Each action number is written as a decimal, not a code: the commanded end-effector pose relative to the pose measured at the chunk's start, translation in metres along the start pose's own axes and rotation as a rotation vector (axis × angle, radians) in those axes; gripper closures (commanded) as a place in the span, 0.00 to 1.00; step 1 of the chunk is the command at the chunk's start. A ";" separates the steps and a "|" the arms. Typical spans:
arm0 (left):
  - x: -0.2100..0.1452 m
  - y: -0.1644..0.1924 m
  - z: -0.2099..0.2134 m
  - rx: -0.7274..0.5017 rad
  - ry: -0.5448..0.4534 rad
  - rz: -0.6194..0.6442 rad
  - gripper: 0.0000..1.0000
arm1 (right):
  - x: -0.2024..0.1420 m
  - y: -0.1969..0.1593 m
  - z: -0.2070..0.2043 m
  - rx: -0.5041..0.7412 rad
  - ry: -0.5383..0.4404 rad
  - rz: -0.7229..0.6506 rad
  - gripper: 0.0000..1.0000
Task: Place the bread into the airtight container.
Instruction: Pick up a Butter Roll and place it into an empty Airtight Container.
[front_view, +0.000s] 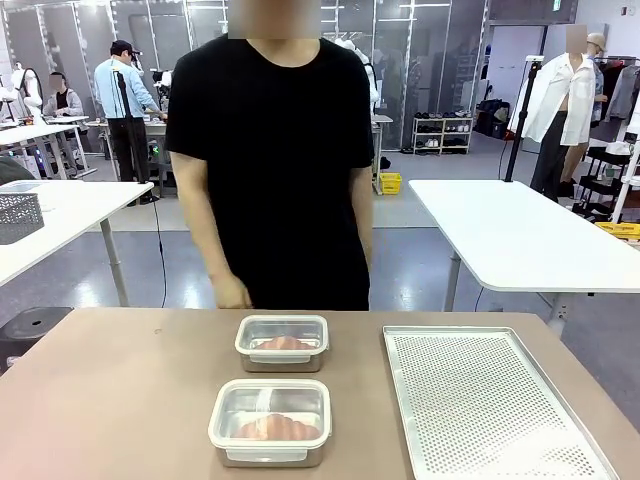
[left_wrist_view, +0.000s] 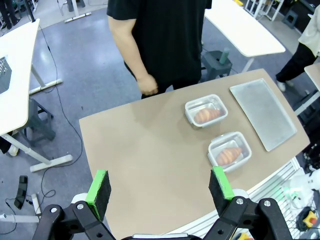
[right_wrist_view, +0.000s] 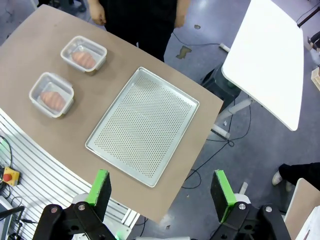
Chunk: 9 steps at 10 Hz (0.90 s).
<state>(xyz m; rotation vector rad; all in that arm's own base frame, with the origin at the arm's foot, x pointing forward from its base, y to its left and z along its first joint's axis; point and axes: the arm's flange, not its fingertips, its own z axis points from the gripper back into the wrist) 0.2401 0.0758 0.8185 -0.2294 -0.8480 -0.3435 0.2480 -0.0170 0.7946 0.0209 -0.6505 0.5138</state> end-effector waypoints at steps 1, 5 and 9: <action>0.001 -0.001 0.002 -0.005 -0.004 -0.005 0.00 | -0.001 -0.002 0.001 -0.004 -0.002 -0.005 0.00; 0.001 -0.001 0.002 -0.005 -0.004 -0.005 0.00 | -0.001 -0.002 0.001 -0.004 -0.002 -0.005 0.00; 0.001 -0.001 0.002 -0.005 -0.004 -0.005 0.00 | -0.001 -0.002 0.001 -0.004 -0.002 -0.005 0.00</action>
